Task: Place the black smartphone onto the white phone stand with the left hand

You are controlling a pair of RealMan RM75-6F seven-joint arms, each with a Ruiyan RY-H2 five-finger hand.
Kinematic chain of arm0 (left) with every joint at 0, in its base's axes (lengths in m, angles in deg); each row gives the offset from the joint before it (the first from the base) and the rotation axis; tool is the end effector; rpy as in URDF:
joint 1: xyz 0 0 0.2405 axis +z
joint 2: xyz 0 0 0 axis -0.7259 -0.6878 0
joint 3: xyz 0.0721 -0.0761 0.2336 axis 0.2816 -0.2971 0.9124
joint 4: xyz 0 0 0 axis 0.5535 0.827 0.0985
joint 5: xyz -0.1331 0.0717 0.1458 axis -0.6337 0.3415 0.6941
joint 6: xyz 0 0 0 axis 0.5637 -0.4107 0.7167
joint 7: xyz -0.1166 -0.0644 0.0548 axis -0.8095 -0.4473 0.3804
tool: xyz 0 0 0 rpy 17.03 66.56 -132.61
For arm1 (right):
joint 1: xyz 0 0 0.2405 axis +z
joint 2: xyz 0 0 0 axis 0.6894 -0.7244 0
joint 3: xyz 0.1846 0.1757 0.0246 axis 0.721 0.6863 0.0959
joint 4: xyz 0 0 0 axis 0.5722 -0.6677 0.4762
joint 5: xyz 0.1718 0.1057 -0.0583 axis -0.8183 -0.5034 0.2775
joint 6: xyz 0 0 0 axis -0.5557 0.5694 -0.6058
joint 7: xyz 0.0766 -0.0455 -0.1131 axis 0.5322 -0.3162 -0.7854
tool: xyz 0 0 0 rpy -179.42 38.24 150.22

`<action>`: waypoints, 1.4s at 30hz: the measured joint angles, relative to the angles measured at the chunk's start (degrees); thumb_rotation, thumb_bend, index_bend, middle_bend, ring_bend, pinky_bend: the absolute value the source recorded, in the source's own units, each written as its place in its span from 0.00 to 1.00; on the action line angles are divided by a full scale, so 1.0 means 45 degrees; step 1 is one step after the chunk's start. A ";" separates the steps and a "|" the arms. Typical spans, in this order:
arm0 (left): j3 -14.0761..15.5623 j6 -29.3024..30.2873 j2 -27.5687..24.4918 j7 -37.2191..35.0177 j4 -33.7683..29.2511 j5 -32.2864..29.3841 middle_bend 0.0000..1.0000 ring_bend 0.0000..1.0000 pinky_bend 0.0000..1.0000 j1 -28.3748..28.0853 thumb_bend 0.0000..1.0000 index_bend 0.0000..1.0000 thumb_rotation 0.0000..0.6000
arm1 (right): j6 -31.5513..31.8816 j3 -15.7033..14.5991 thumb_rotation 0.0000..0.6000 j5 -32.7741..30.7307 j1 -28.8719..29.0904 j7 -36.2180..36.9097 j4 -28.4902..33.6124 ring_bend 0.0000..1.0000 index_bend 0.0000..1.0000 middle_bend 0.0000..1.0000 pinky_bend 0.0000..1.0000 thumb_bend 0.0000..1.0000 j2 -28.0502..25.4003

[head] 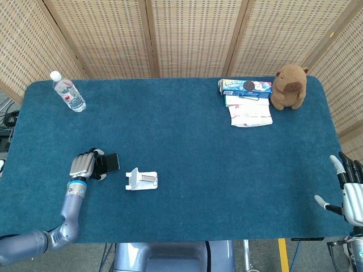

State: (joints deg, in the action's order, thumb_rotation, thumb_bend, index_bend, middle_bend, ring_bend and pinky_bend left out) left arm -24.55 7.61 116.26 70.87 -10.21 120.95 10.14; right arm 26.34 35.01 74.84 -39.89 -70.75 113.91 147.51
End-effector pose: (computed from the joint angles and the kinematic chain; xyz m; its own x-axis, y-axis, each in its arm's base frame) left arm -0.2537 0.3298 -0.0181 0.2692 0.4001 0.8760 0.9097 0.1931 -0.3677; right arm -0.3233 -0.1877 0.1858 0.3489 0.0893 0.9329 -0.9372 0.0343 0.3472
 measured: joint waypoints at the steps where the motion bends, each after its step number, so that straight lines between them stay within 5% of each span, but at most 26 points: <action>1: -0.0009 0.0098 0.0041 -0.0005 0.0033 0.0049 0.34 0.39 0.36 0.0011 0.16 0.41 1.00 | -0.0008 0.0001 1.00 -0.0007 0.0002 0.0005 -0.0002 0.00 0.00 0.00 0.00 0.00 -0.0001; 7: -0.0043 0.0398 0.0182 0.0111 0.0103 0.0227 0.45 0.50 0.44 0.0068 0.18 0.52 1.00 | -0.0026 0.0002 1.00 -0.0014 0.0008 0.0070 -0.0013 0.00 0.00 0.00 0.00 0.00 -0.0008; 19: -0.0377 0.0459 -0.0290 -0.0511 -0.0534 0.0652 0.46 0.51 0.45 0.0289 0.20 0.52 1.00 | -0.0084 -0.0019 1.00 -0.0011 0.0025 0.0133 -0.0010 0.00 0.00 0.00 0.00 0.00 -0.0025; 29: -0.0988 0.0377 -0.1511 -0.2539 -0.1872 0.1797 0.46 0.51 0.45 0.0783 0.19 0.52 1.00 | -0.0092 -0.0040 1.00 0.0011 0.0031 0.0084 0.0001 0.00 0.00 0.00 0.00 0.00 -0.0009; 35: -0.1259 0.0160 -0.2108 -0.5081 -0.2307 0.3730 0.46 0.50 0.45 0.1235 0.19 0.52 1.00 | -0.0122 -0.0043 1.00 0.0003 0.0049 0.0060 0.0007 0.00 0.00 0.00 0.00 0.00 0.0001; 42: -0.0827 0.0536 -0.2233 -1.1114 -0.1352 0.8403 0.46 0.50 0.45 0.1771 0.19 0.53 1.00 | -0.0156 -0.0080 1.00 0.0028 0.0060 -0.0049 0.0033 0.00 0.00 0.00 0.00 0.00 0.0030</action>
State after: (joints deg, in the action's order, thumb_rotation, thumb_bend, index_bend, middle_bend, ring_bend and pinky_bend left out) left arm -28.27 10.02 106.21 20.86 -16.30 158.76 18.11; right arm 25.64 34.65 74.97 -39.62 -70.97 114.05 147.65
